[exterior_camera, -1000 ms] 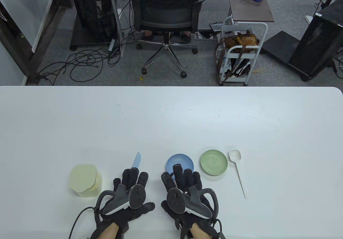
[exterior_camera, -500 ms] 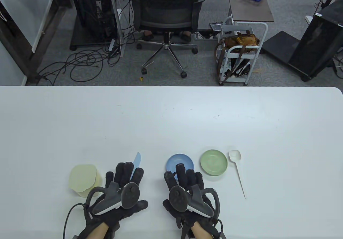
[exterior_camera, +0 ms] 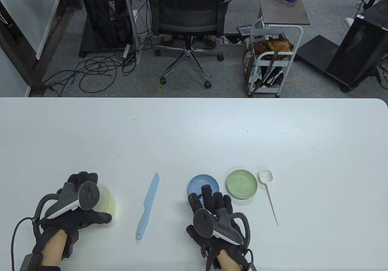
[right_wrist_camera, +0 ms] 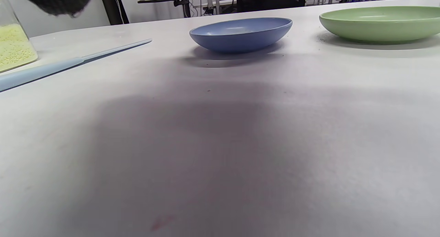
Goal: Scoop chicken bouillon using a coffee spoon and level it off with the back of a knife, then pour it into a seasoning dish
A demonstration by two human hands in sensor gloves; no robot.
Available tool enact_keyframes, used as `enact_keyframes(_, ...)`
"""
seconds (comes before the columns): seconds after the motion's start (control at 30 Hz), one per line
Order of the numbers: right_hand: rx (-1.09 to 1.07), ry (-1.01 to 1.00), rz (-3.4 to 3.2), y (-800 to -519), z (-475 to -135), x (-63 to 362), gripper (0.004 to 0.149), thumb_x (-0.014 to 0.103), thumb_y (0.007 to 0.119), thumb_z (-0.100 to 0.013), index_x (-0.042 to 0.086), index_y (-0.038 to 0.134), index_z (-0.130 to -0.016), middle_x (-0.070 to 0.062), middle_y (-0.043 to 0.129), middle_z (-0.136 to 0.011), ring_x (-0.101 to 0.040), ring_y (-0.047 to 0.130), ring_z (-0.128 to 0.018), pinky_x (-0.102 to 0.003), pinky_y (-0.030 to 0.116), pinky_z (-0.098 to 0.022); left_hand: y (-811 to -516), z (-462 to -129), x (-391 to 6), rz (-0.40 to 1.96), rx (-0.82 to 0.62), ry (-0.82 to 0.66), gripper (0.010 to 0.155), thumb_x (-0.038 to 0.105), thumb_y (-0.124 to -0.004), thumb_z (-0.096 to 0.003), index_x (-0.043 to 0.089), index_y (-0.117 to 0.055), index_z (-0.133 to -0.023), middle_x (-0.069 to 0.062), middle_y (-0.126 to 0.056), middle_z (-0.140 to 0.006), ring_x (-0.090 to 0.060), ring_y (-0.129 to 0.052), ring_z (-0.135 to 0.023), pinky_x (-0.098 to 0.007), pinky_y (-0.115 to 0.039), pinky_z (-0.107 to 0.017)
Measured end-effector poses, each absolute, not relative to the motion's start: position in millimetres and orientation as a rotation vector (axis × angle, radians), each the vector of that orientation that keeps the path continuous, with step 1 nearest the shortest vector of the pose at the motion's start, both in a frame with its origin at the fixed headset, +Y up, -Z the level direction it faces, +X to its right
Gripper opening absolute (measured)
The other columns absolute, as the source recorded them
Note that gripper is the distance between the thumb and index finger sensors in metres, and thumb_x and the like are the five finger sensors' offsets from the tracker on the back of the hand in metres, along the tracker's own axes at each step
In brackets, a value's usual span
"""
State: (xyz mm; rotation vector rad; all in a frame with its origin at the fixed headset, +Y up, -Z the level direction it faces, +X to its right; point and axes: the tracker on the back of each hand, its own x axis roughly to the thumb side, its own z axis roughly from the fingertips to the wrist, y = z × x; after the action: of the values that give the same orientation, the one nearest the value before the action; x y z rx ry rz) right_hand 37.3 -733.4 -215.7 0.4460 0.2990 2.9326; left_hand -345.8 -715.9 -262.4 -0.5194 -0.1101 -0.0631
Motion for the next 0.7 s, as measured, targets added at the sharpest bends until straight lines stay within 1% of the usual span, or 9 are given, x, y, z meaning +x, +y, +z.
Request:
enact_keyframes(0.07, 0.440, 0.306, 2.936, -734.3, -216.4, 37.6, 0.088, 0.054, 0.072, -0.046, 0.038, -0.001, -0.092, -0.005, -0.023, -0.100, -0.048, 0.012, -0.102, -0.068, 0.002, -0.072, -721.4, -263.8, -347.1, -0.020, -0.529, -0.137, 0.124, 0.074, -0.079, -0.0330, 0.020, 0.006, -0.105, -0.019, 0.001, -0.117, -0.050, -0.015, -0.113, -0.069, -0.041, -0.076)
enact_keyframes(0.1, 0.439, 0.311, 2.939, -734.8, -216.7, 37.6, 0.088, 0.054, 0.072, -0.046, 0.038, -0.001, -0.092, -0.005, -0.023, -0.100, -0.048, 0.012, -0.102, -0.068, 0.002, -0.072, -721.1, -264.1, -347.2, -0.012, -0.504, -0.154, 0.121, 0.070, -0.081, -0.0357, 0.019, 0.003, -0.106, -0.019, -0.006, -0.118, -0.050, -0.024, -0.114, -0.066, -0.046, -0.076)
enact_keyframes(0.13, 0.436, 0.316, 2.942, -735.3, -216.9, 37.7, 0.088, 0.054, 0.072, -0.046, 0.038, -0.001, -0.092, -0.005, -0.023, -0.100, -0.048, 0.012, -0.102, -0.068, 0.002, -0.072, -722.1, -265.7, -346.3, 0.000, -0.504, -0.172, 0.119, 0.065, -0.083, -0.0375, 0.017, 0.001, -0.106, -0.023, -0.010, -0.117, -0.050, -0.034, -0.112, -0.062, -0.052, -0.075)
enact_keyframes(0.17, 0.435, 0.318, 2.944, -735.4, -217.0, 37.8, 0.088, 0.055, 0.072, -0.046, 0.038, -0.001, -0.092, -0.005, -0.023, -0.100, -0.048, 0.012, -0.102, -0.068, 0.002, -0.072, -722.8, -266.5, -345.7, 0.007, -0.524, -0.173, 0.119, 0.062, -0.084, -0.0389, 0.016, 0.002, -0.106, -0.025, -0.010, -0.116, -0.047, -0.039, -0.110, -0.058, -0.056, -0.075)
enact_keyframes(0.2, 0.431, 0.322, 2.944, -735.6, -217.2, 38.3, 0.088, 0.055, 0.072, -0.046, 0.038, -0.001, -0.092, -0.005, -0.023, -0.100, -0.048, 0.012, -0.102, -0.068, 0.003, -0.072, -721.9, -267.2, -345.3, 0.025, -0.511, -0.180, 0.119, 0.060, -0.086, -0.0388, 0.014, 0.001, -0.106, -0.028, -0.013, -0.115, -0.049, -0.042, -0.108, -0.054, -0.062, -0.073)
enact_keyframes(0.27, 0.420, 0.322, 2.939, -735.0, -217.7, 39.9, 0.088, 0.055, 0.072, -0.046, 0.038, -0.001, -0.092, -0.005, -0.023, -0.100, -0.048, 0.012, -0.102, -0.068, 0.003, -0.072, -721.1, -266.7, -343.5, 0.046, -0.462, -0.189, 0.118, 0.059, -0.088, -0.0383, 0.010, -0.006, -0.107, -0.033, -0.021, -0.113, -0.052, -0.047, -0.105, -0.052, -0.066, -0.070)
enact_keyframes(0.47, 0.395, 0.285, 2.910, -731.0, -218.8, 44.6, 0.088, 0.054, 0.072, -0.046, 0.038, -0.001, -0.092, -0.005, -0.023, -0.100, -0.048, 0.012, -0.102, -0.068, 0.002, -0.072, -700.4, -256.9, -318.6, 0.149, -0.357, -0.230, 0.116, 0.057, -0.091, -0.0379, 0.008, -0.013, -0.110, -0.036, -0.026, -0.113, -0.055, -0.050, -0.102, -0.052, -0.069, -0.068)
enact_keyframes(0.57, 0.393, 0.265, 2.899, -728.9, -218.0, 46.1, 0.088, 0.054, 0.072, -0.046, 0.038, -0.001, -0.092, -0.005, -0.023, -0.100, -0.048, 0.012, -0.102, -0.068, 0.002, -0.072, -682.3, -249.3, -287.9, 0.191, -0.311, -0.267, 0.116, 0.058, -0.090, -0.0387, 0.007, -0.014, -0.111, -0.036, -0.027, -0.113, -0.056, -0.051, -0.101, -0.051, -0.069, -0.067)
enact_keyframes(0.7, 0.378, 0.240, 2.881, -726.1, -217.3, 50.0, 0.088, 0.054, 0.072, -0.046, 0.038, -0.001, -0.092, -0.005, -0.023, -0.100, -0.048, 0.012, -0.102, -0.068, 0.002, -0.072, -676.7, -242.3, -244.8, 0.193, -0.273, -0.320, 0.116, 0.059, -0.088, -0.0400, 0.006, -0.013, -0.110, -0.037, -0.026, -0.113, -0.056, -0.051, -0.101, -0.051, -0.070, -0.067)
